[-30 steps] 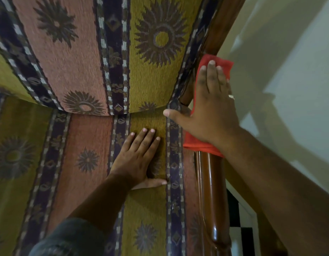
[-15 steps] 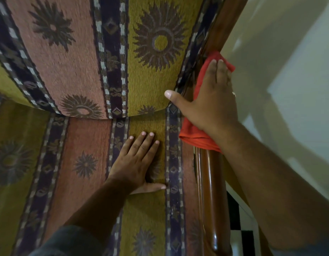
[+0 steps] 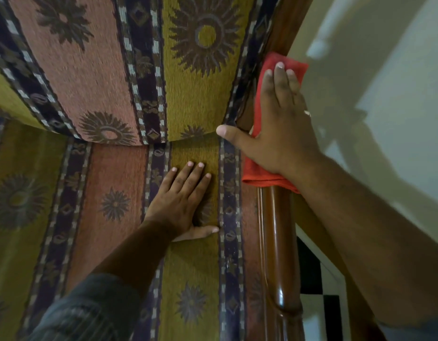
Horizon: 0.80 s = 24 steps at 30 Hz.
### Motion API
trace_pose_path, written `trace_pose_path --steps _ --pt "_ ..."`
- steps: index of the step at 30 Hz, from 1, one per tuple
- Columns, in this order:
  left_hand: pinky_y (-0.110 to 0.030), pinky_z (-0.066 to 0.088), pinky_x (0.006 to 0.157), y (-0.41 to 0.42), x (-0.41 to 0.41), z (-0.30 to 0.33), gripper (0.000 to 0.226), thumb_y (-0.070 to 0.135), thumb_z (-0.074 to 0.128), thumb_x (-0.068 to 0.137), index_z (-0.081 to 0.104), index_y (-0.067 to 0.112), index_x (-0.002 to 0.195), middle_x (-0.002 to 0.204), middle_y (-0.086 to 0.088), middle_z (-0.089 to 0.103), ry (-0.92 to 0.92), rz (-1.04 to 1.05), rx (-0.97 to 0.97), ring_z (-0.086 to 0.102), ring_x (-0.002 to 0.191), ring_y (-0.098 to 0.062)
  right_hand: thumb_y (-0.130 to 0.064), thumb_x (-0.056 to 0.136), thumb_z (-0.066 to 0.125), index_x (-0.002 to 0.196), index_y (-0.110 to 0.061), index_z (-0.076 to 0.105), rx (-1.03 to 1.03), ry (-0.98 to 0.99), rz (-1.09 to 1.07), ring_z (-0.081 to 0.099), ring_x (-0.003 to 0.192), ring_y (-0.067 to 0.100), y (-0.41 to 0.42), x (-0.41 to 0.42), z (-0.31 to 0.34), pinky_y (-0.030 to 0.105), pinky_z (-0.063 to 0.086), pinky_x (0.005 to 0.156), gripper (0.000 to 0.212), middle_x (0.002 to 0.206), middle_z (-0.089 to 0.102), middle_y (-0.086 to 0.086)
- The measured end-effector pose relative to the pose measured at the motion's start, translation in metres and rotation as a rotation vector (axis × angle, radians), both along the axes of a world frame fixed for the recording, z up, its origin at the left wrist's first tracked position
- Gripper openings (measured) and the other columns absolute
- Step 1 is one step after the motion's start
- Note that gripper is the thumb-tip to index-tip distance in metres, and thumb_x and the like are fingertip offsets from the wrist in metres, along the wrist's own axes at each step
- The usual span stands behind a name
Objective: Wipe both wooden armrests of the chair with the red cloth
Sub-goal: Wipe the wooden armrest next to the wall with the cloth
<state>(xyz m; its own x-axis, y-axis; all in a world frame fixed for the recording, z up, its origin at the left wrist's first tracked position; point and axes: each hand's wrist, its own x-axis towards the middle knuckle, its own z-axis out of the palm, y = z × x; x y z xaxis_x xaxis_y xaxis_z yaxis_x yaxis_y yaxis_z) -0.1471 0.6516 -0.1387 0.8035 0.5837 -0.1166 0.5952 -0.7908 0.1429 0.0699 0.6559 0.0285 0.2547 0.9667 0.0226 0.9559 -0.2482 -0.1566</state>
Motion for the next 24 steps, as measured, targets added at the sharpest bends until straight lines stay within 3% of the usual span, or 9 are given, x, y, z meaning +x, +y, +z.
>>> trace_pose_path --steps 10,18,24 --pt "-0.054 0.007 0.124 -0.005 -0.002 0.003 0.12 0.096 0.016 0.074 0.008 0.012 0.158 0.167 -0.014 0.006 0.009 0.021 0.024 0.004 0.154 -0.033 -0.069 0.09 0.032 0.155 -0.007 -0.009 -0.032 -0.02 0.012 -0.014 0.152 0.029 -0.091 -0.038 -0.009 0.045 0.001 0.122 0.098 0.165 -0.013 0.015" --pt "-0.054 0.007 0.124 -0.012 -0.004 0.001 0.116 0.094 0.013 0.076 0.006 0.012 0.158 0.167 -0.012 0.001 -0.022 0.061 0.017 -0.002 0.155 -0.03 -0.07 0.088 0.043 0.155 -0.005 -0.001 -0.077 -0.132 0.019 -0.007 0.153 0.033 -0.055 -0.03 -0.005 0.05 0.004 0.122 0.103 0.166 -0.007 0.017" --pt "-0.053 0.008 0.124 -0.013 -0.003 0.001 0.117 0.095 0.014 0.076 0.008 0.012 0.158 0.167 -0.012 0.002 -0.014 0.065 0.024 -0.002 0.155 -0.03 -0.032 0.099 0.044 0.156 -0.008 0.004 0.007 -0.051 0.001 -0.005 0.153 0.03 -0.026 -0.015 -0.005 0.046 0.003 0.123 0.074 0.167 -0.004 0.014"
